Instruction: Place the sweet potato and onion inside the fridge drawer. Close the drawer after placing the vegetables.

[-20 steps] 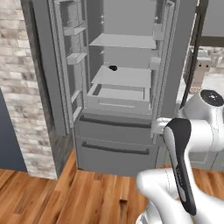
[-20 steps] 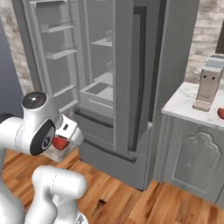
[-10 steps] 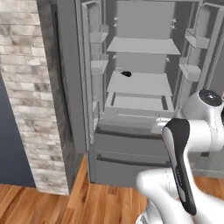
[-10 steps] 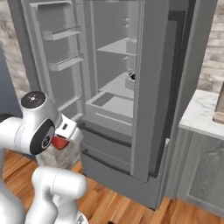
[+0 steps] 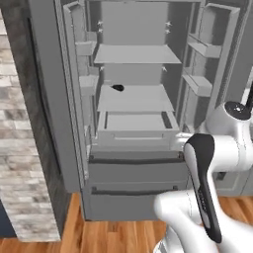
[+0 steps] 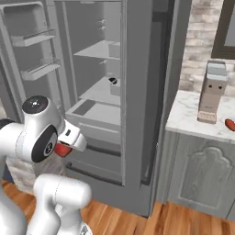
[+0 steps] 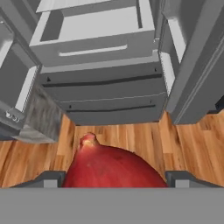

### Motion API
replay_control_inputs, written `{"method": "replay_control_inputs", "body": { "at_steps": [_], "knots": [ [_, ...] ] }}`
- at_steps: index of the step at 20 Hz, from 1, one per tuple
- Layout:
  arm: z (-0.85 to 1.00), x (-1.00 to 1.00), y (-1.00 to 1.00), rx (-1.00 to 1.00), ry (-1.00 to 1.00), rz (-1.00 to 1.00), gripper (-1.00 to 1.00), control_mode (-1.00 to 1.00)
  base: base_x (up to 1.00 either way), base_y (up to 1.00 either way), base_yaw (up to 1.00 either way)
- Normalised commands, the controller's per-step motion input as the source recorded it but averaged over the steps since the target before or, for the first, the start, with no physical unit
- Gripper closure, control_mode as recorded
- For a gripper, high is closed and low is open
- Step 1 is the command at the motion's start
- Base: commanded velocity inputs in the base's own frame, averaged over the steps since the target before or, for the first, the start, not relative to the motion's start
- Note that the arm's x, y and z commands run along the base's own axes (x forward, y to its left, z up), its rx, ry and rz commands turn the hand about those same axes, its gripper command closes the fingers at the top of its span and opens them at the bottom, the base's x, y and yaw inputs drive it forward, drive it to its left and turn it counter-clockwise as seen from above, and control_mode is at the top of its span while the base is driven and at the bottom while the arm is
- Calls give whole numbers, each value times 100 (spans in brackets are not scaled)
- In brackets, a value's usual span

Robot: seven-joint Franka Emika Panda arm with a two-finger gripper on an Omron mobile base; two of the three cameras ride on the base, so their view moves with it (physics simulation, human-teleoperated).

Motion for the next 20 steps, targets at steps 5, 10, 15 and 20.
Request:
{"method": "replay_control_inputs", "body": {
  "at_steps": [5,10,15,20],
  "knots": [
    [0,0,0,0,0,0,100,100,60,42,-24],
    [0,0,0,0,0,0,100,100,55,23,-14],
    [0,5,0,0,0,-1,100,-100,38,7,-9],
    [13,80,0,0,9,-3,100,-100,0,0,0]
  ]
}}
